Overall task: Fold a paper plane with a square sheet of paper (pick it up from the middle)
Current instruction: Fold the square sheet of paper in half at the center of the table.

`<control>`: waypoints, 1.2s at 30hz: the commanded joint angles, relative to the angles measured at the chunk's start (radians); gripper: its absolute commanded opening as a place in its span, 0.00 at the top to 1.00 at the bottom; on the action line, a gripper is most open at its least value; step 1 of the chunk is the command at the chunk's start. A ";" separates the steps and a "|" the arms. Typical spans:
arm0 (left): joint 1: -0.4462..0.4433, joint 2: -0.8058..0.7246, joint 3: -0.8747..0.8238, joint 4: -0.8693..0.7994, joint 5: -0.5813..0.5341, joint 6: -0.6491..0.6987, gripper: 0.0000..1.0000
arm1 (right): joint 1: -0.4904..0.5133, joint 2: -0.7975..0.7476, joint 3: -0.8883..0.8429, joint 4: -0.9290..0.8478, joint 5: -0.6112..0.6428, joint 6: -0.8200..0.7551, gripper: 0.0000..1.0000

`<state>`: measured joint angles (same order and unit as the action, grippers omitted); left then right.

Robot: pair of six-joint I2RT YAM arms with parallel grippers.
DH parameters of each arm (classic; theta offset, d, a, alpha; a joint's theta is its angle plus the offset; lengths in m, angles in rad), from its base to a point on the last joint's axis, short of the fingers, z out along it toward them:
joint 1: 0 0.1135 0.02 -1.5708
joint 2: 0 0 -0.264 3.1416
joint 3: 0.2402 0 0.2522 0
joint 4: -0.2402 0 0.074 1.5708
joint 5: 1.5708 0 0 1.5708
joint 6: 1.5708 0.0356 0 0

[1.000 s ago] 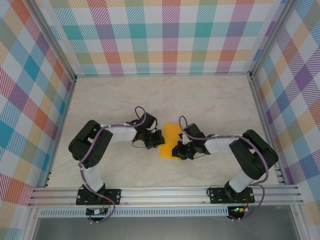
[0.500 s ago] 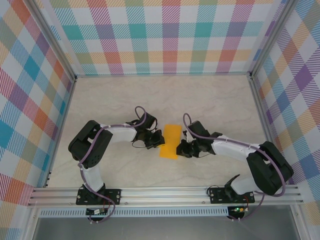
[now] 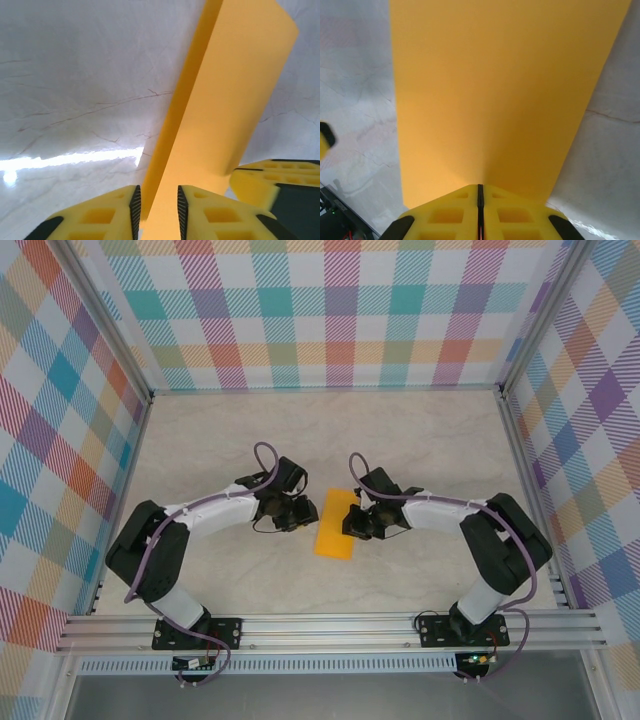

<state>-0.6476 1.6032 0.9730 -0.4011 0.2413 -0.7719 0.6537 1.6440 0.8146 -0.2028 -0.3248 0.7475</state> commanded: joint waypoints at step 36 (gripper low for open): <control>-0.080 0.001 -0.230 0.469 0.156 -0.239 0.96 | -0.016 0.077 0.025 0.229 -0.096 -0.049 0.93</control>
<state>-0.7082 1.5776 0.7296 0.0227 0.3691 -0.9886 0.6384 1.7065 0.8265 0.0109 -0.3653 0.7387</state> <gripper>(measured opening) 0.057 0.077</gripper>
